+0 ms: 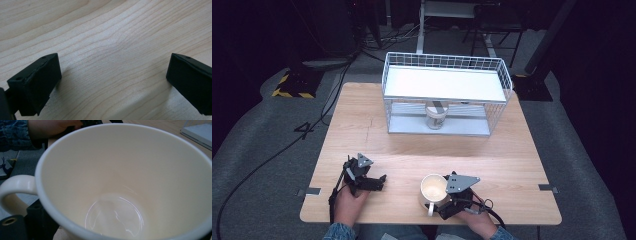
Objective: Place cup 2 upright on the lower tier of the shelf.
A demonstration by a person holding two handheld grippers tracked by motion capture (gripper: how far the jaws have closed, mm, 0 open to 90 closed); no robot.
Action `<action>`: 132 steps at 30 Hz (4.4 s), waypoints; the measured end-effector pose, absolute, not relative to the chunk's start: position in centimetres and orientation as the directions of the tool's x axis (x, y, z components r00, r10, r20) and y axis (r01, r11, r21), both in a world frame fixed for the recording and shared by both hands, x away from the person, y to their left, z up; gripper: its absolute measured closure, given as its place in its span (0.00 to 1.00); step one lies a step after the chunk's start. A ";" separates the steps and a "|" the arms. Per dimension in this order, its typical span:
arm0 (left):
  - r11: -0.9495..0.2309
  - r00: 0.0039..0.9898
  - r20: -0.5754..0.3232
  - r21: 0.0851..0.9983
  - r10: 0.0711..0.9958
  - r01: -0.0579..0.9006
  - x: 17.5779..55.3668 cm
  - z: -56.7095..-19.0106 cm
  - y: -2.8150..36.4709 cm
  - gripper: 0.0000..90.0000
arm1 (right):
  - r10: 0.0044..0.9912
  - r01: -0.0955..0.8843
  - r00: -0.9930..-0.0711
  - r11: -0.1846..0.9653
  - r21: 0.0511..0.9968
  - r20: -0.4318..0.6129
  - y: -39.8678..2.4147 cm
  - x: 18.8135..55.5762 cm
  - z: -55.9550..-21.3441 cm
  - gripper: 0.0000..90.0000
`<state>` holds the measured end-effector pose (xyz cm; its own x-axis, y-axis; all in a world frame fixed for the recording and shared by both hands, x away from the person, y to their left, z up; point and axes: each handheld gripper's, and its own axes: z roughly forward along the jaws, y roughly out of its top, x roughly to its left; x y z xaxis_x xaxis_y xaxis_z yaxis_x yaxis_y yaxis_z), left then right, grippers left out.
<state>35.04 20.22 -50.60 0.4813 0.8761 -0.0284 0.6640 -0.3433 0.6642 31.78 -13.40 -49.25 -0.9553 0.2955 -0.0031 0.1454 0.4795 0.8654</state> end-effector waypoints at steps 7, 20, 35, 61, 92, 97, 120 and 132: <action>-0.343 0.481 -0.028 0.664 0.876 0.664 35.0 -50.6 20.2 0.00 | 0.308 0.148 -0.951 0.470 0.870 -0.004 -13.8 31.9 -48.2 0.09; -0.338 0.476 -0.030 0.665 0.879 0.666 35.1 -50.6 20.1 0.00 | 0.329 0.150 -0.944 0.454 0.878 -0.009 -14.6 32.8 -45.0 0.09; -0.338 0.476 -0.030 0.665 0.879 0.666 35.2 -50.6 20.1 0.00 | 0.377 0.170 -0.926 0.437 0.883 -0.008 -15.3 35.0 -41.2 0.09; -0.338 0.477 -0.031 0.664 0.878 0.667 35.3 -50.6 20.1 0.00 | 0.475 0.189 -0.879 0.423 0.886 -0.039 -16.7 40.0 -34.4 0.09; -0.336 0.470 -0.026 0.665 0.882 0.667 35.2 -50.6 20.1 0.00 | 0.593 0.212 -0.801 0.408 0.888 -0.081 -17.2 48.3 -27.9 0.09; -0.336 0.470 -0.026 0.665 0.882 0.667 35.2 -50.6 20.1 0.00 | 0.623 0.220 -0.777 0.407 0.887 -0.093 -17.2 49.9 -27.0 0.09; -0.332 0.471 -0.033 0.665 0.882 0.668 35.4 -50.6 20.0 0.00 | 0.727 0.286 -0.679 0.386 0.877 -0.098 -17.9 57.0 -26.5 0.09; -0.333 0.470 -0.032 0.664 0.882 0.669 35.5 -50.6 19.9 0.00 | 0.751 0.320 -0.658 0.340 0.884 -0.050 -17.8 58.7 -27.6 0.09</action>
